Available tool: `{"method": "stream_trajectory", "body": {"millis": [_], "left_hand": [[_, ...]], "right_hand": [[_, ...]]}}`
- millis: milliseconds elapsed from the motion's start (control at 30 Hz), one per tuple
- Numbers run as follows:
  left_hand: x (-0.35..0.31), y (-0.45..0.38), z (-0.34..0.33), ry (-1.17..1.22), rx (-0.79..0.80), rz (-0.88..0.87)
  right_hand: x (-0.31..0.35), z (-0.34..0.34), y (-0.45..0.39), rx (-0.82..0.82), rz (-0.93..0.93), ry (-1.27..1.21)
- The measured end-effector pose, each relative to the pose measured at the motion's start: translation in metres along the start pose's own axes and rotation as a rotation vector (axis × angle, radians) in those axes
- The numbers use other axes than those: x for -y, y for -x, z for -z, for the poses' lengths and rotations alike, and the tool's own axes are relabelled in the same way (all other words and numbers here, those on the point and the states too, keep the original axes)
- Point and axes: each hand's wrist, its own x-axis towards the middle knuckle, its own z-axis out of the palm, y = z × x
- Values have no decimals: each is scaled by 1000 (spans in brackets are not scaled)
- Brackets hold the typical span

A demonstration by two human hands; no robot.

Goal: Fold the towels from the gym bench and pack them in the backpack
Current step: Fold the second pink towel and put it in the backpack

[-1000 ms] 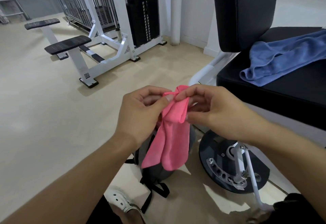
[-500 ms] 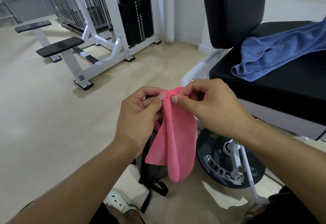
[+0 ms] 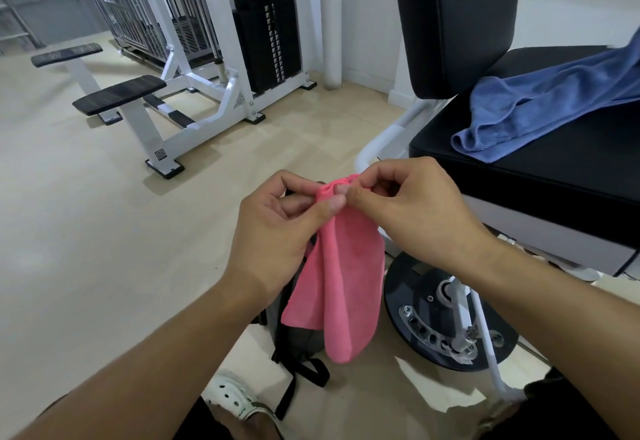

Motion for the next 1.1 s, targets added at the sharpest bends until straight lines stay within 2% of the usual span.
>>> {"method": "stream_trajectory", "body": {"millis": [67,200,267,400,500,567,633,700,833,933,1000,1100], "left_hand": [[-1,-4,4,3,-5,-5],[-6,-18,22,9,-56,-21],[-8,-24,35,-35,-59,-23],[-7,-33,54,-134,46,40],[-11,-32,58,-127,117,63],[-15,-29,58,-53,177,76],[-14,-28,56,-7,168,74],[-12,-27,52,-32,126,61],[-12,-23,44,46,236,59],[-11,-26,42,-59,169,-11],[-8,-25,38,-106,185,-23],[-5,-24,34,-129,213,-11]], "right_hand": [[0,4,-2,40,53,82],[-4,16,-7,149,128,444],[-5,21,-8,162,120,506],[-5,25,-9,72,109,459],[-2,24,-8,97,31,197],[1,25,-8,145,49,-16],[4,29,-10,184,73,-130],[4,30,-12,228,56,-77],[3,31,-10,250,44,54],[7,35,-9,323,33,126],[7,34,-6,415,4,180],[7,31,-4,433,-22,210]]}}
